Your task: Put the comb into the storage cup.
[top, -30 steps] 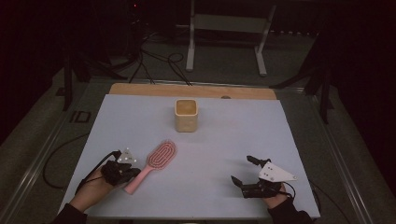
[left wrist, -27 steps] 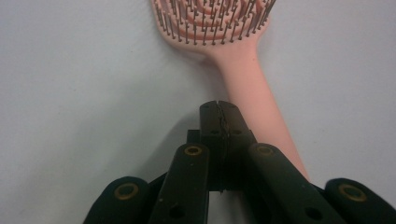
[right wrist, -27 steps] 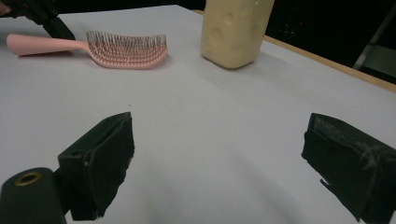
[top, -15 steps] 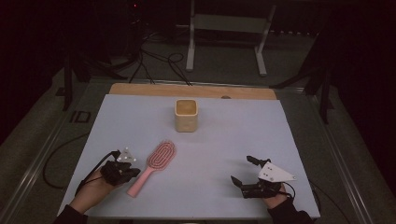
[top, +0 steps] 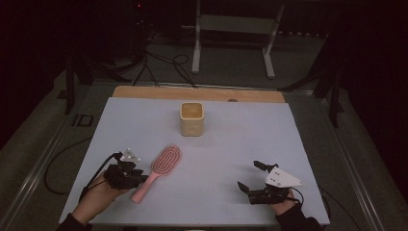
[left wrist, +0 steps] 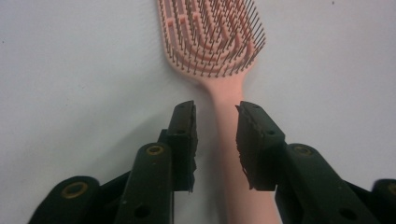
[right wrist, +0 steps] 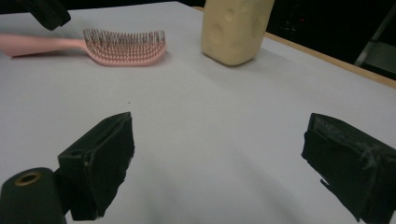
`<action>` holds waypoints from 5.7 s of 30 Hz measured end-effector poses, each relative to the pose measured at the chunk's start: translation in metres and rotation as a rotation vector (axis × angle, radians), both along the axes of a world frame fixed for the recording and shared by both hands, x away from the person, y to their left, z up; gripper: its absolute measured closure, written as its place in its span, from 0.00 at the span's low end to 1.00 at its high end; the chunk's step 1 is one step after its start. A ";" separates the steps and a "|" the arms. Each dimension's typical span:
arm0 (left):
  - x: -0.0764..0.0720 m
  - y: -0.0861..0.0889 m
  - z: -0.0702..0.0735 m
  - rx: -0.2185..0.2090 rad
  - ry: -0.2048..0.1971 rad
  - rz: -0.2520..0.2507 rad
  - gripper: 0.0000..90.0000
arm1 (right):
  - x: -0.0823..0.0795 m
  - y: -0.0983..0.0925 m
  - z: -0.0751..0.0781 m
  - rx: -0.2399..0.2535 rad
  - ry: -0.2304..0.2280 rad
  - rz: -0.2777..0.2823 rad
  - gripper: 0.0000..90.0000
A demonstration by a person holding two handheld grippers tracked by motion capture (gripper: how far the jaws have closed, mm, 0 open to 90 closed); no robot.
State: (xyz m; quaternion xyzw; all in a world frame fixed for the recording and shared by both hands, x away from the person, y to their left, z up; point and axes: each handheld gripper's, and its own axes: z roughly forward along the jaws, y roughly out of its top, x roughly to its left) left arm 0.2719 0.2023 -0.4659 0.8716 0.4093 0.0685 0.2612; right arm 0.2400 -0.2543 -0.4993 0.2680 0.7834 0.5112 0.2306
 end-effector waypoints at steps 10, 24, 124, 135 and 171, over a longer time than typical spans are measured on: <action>0.005 -0.012 0.003 0.019 0.043 0.050 0.39 | 0.001 0.000 0.000 0.003 0.000 -0.002 0.10; 0.017 -0.039 0.000 0.121 0.167 0.027 0.00 | 0.000 0.001 -0.001 -0.003 0.004 0.004 0.10; 0.038 -0.049 0.050 -0.056 -0.024 -0.099 0.78 | 0.001 0.003 -0.001 0.001 0.009 0.009 0.10; 0.044 -0.056 0.067 -0.094 -0.103 -0.087 0.78 | 0.001 0.003 -0.002 0.002 0.010 0.007 0.10; 0.083 -0.091 0.115 -0.253 -0.354 -0.060 0.78 | 0.001 0.001 -0.001 0.001 0.005 0.008 0.10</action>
